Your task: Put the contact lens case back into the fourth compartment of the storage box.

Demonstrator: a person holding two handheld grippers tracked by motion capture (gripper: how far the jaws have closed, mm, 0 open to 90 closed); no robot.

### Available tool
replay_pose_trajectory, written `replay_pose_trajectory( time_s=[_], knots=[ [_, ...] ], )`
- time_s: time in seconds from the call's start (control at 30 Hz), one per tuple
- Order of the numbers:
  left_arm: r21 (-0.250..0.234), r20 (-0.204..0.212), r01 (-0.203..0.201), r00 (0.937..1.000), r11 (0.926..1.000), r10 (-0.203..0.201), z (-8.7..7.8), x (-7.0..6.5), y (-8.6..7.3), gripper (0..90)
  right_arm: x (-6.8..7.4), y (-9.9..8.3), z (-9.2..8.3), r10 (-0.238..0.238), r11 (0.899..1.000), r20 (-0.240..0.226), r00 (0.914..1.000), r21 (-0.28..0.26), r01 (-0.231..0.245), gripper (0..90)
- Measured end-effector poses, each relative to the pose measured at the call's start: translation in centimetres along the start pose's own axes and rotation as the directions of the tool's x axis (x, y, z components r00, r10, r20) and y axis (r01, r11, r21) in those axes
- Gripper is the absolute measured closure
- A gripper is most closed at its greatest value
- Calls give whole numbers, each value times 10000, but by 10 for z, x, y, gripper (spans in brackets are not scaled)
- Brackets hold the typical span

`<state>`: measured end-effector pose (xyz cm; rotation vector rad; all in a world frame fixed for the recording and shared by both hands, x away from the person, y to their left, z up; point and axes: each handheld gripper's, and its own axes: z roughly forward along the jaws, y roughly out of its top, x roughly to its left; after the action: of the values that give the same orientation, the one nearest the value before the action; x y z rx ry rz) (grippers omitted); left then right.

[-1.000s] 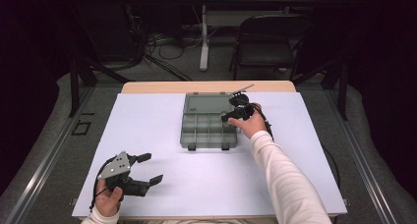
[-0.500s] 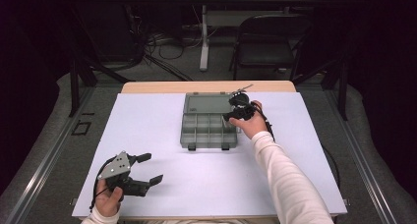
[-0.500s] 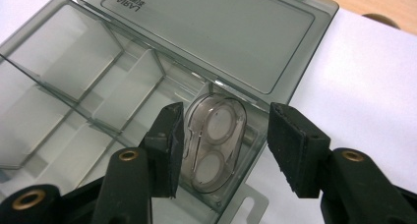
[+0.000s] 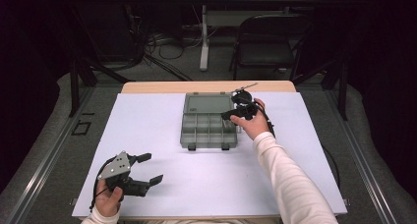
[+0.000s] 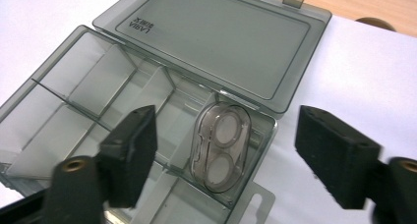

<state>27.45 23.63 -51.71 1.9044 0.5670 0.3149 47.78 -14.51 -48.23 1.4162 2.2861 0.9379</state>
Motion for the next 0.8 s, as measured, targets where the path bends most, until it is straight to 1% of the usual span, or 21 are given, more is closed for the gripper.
replay_pose_trajectory(
  time_s=[0.13, 0.23, 0.37, 0.47, 0.67, 0.7, 0.8],
  knots=[
    [-6, -6, 5, 10000, 10000, -5, 0, 0, 0, 160, 1, -1, -3, -63, 10000, 127, 9999, 2, 63, 188],
    [12, -58, 1, 10000, 10000, 0, 0, 0, 0, 160, 2, -1, -8, 17, 10000, -21, 10000, -50, -17, 159],
    [-24, -22, 9, 10000, 10000, -9, 0, 0, 0, 160, 5, -4, -16, -19, 9999, -163, 9999, -162, 16, 146],
    [-29, -26, 13, 10000, 10000, -13, 0, 0, 0, 160, 9, -8, -24, -350, 9991, -184, 9992, -259, 345, 143],
    [-47, -42, 25, 10000, 10000, -25, -1, 0, 0, 160, 19, -17, -43, -574, 9959, -412, 9975, -721, 543, 142],
    [-48, -43, 25, 10000, 10000, -25, -1, 0, 0, 160, 21, -19, -48, -685, 9945, -476, 9965, -826, 644, 141],
    [-43, -46, 15, 10000, 10000, -16, -1, 0, 0, 160, 24, -26, -56, -688, 9925, -584, 9959, -1056, 623, 141]
  ],
)
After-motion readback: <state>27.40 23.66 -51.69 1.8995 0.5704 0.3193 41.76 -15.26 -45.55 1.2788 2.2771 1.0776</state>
